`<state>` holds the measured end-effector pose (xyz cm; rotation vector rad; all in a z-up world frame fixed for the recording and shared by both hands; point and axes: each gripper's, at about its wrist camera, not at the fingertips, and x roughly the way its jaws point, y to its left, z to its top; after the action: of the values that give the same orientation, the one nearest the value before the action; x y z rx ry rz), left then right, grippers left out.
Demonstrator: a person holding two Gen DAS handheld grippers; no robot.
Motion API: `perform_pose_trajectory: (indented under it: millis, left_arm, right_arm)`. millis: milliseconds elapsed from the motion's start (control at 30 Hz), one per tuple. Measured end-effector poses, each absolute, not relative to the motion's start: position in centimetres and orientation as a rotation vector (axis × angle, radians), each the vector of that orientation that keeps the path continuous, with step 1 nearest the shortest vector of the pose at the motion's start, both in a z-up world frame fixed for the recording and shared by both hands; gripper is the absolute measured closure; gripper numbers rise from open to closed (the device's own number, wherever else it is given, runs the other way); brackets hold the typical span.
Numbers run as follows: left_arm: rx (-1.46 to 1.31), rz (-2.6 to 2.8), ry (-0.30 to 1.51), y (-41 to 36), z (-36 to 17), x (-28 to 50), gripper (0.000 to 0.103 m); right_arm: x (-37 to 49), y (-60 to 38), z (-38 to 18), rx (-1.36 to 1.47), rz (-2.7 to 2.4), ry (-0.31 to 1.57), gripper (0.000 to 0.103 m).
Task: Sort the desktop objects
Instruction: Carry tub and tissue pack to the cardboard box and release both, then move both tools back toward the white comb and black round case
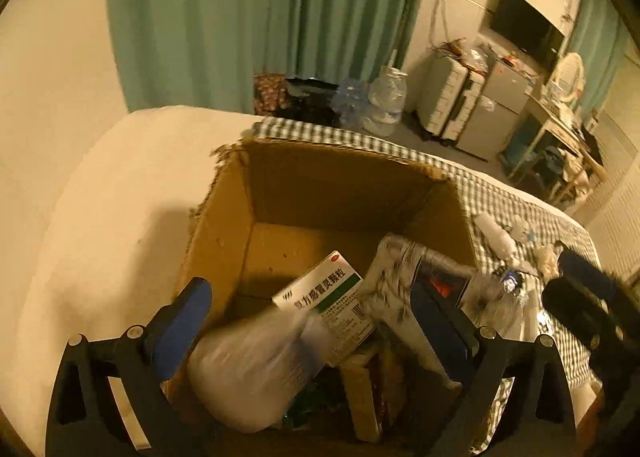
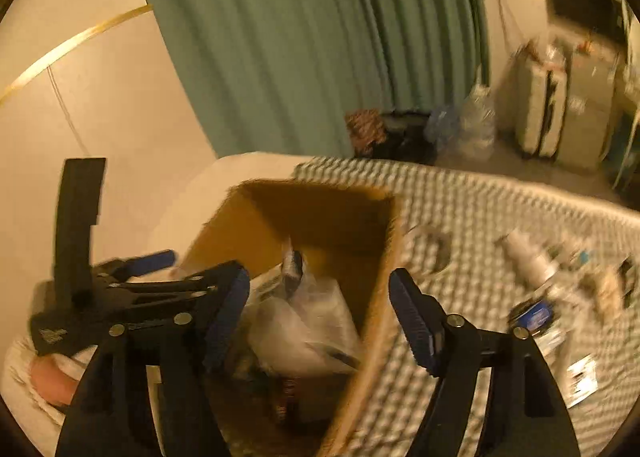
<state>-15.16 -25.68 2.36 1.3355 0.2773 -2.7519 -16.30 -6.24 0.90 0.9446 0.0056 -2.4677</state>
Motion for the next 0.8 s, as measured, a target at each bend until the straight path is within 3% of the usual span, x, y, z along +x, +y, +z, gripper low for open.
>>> perform_pose_trajectory:
  millis: [167, 400, 800]
  left_arm:
    - [1.34, -2.771, 0.293, -24.5, 2.8, -14.6, 0.001]
    - [1.306, -2.854, 0.166, -19.1, 4.8, -13.6, 0.001]
    - [1.415, -2.976, 0.302, -7.1, 4.5, -13.5, 0.001]
  right_arm:
    - [-15.0, -4.4, 2.3, 0.841, -2.58, 0.106, 0.029]
    - [-14.4, -0.8, 4.1, 0.774, -2.69, 0.2, 0.029]
    - [-17.3, 13.5, 2.1, 0.97, -2.847, -0.021, 0.029]
